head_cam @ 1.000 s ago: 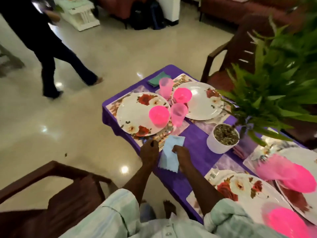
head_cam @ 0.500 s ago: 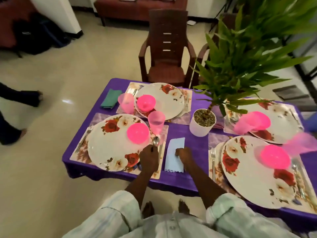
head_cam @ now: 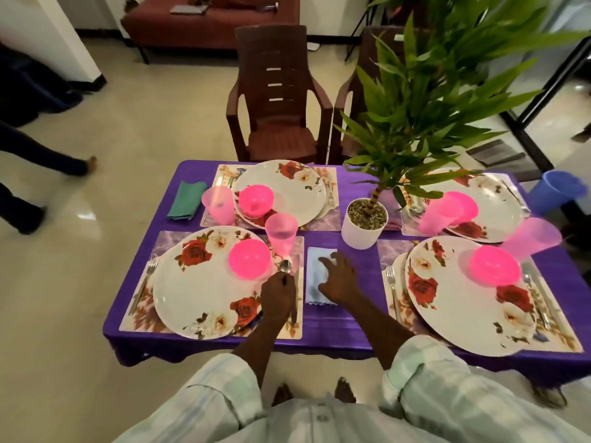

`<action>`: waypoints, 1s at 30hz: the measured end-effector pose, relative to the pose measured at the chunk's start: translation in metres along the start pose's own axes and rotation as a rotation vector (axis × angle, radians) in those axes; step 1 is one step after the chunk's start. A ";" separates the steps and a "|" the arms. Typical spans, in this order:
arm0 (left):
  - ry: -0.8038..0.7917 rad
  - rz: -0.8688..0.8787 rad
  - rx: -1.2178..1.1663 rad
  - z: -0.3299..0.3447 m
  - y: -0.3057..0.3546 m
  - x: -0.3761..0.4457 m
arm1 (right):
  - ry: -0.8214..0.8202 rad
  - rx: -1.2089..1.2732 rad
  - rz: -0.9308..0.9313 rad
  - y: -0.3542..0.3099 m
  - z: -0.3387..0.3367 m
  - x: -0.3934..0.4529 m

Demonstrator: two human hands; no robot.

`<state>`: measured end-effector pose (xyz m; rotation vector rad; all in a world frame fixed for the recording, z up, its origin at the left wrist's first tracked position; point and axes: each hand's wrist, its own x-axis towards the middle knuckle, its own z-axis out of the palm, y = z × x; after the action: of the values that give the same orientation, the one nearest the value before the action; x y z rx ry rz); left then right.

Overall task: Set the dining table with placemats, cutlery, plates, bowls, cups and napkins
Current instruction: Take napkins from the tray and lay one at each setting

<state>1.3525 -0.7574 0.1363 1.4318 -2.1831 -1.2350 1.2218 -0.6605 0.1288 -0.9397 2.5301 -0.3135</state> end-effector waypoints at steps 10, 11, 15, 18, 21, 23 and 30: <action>-0.118 0.241 0.131 0.001 0.004 0.002 | -0.160 -0.100 -0.054 0.000 0.000 -0.003; -0.123 0.255 0.131 0.002 0.005 0.001 | -0.117 -0.069 -0.050 0.001 0.000 -0.006; -0.115 0.353 0.128 0.015 0.019 -0.003 | 0.141 0.135 0.012 0.012 -0.004 -0.023; -0.102 0.419 0.119 0.031 0.035 -0.014 | 0.241 0.121 0.038 0.029 -0.011 -0.035; -0.131 0.464 0.153 0.054 0.051 -0.024 | 0.299 0.099 0.078 0.053 -0.027 -0.048; -0.159 0.503 0.152 0.075 0.064 -0.035 | 0.351 0.117 0.124 0.075 -0.037 -0.058; -0.335 0.650 0.105 0.182 0.137 -0.102 | 0.597 0.233 0.257 0.189 -0.073 -0.114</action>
<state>1.2050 -0.5563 0.1527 0.4639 -2.6477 -1.1715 1.1589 -0.4394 0.1626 -0.4643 3.0073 -0.8970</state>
